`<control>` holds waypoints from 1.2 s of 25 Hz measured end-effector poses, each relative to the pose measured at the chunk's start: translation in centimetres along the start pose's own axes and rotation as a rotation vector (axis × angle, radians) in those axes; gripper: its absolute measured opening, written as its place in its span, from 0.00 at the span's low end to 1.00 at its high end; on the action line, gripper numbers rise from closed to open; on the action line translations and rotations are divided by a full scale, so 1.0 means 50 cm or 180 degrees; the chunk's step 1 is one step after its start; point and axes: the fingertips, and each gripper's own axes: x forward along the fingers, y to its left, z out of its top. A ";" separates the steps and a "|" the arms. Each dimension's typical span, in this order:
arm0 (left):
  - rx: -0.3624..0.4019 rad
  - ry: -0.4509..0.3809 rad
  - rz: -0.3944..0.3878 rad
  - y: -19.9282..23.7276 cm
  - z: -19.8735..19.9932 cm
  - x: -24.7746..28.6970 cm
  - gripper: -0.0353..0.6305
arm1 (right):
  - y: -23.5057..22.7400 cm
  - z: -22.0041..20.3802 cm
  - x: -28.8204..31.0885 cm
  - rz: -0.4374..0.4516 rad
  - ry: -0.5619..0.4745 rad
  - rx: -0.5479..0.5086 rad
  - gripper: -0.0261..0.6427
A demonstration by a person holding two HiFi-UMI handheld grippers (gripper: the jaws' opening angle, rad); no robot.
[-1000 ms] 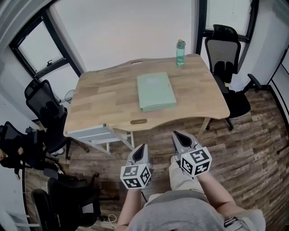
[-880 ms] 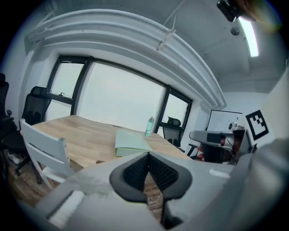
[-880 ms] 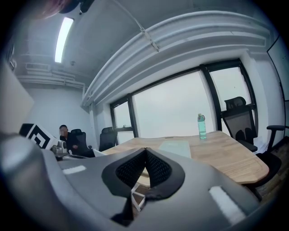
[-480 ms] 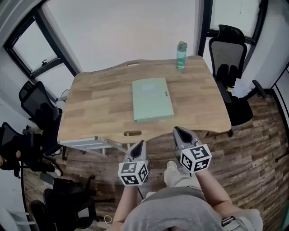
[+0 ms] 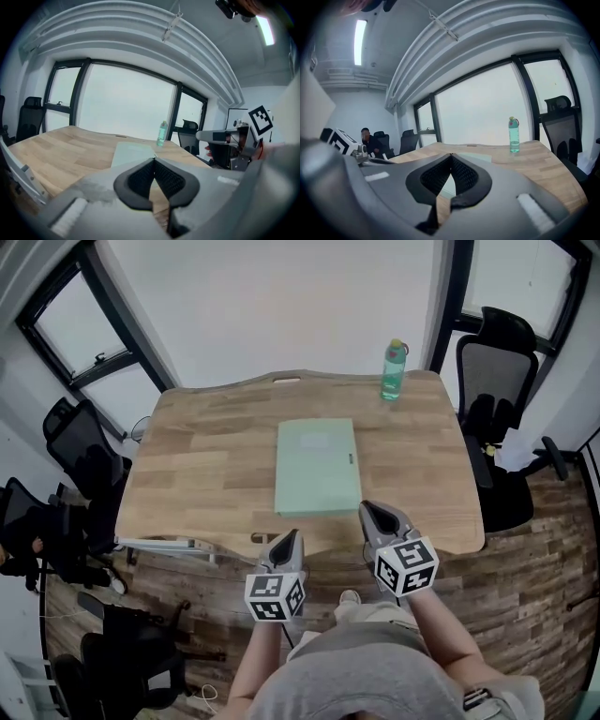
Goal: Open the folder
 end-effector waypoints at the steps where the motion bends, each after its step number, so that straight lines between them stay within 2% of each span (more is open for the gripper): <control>1: 0.0011 0.0013 0.0025 0.005 0.001 0.012 0.06 | -0.008 0.002 0.013 0.0028 0.0010 -0.0023 0.03; 9: 0.0022 0.0118 0.0149 0.030 -0.020 0.093 0.06 | -0.073 -0.012 0.091 0.0136 0.0114 -0.0043 0.03; 17: 0.0012 0.0216 0.0254 0.064 -0.033 0.143 0.06 | -0.120 -0.063 0.157 0.0173 0.0335 -0.0030 0.03; 23: 0.0086 0.0324 0.0213 0.075 -0.039 0.177 0.06 | -0.157 -0.105 0.205 0.0134 0.0538 -0.0020 0.03; 26: 0.0162 0.0419 0.0187 0.083 -0.049 0.195 0.10 | -0.180 -0.133 0.222 0.0087 0.0656 0.0003 0.03; 30: 0.0338 0.0620 0.0130 0.095 -0.070 0.217 0.22 | -0.205 -0.176 0.244 0.0040 0.0867 -0.0017 0.03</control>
